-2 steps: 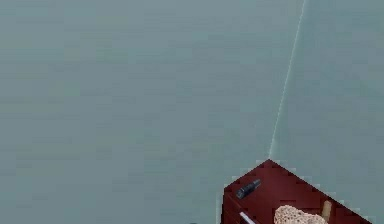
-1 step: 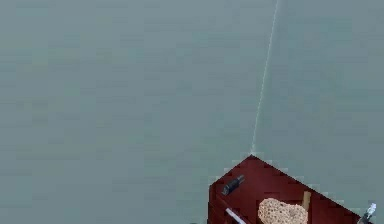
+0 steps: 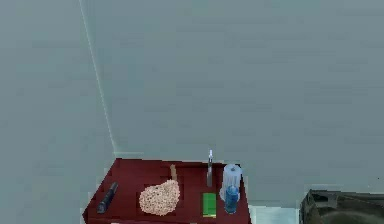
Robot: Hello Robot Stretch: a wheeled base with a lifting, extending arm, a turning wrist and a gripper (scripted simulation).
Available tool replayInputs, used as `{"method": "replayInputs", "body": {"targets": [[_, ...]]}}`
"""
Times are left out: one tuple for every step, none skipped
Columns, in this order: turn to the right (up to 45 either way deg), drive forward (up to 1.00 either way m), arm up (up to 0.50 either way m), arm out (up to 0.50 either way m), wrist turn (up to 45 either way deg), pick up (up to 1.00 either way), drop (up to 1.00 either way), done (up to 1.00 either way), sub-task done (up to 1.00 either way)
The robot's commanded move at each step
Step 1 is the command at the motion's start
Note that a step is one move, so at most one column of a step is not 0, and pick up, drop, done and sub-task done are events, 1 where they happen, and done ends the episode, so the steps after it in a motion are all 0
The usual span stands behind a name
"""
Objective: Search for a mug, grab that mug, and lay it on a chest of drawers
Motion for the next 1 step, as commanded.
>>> {"method": "replayInputs", "body": {"targets": [[3.0, 0.00, 0.00, 0.00, 0.0, 0.00, 0.00, 0.00, 0.00]]}}
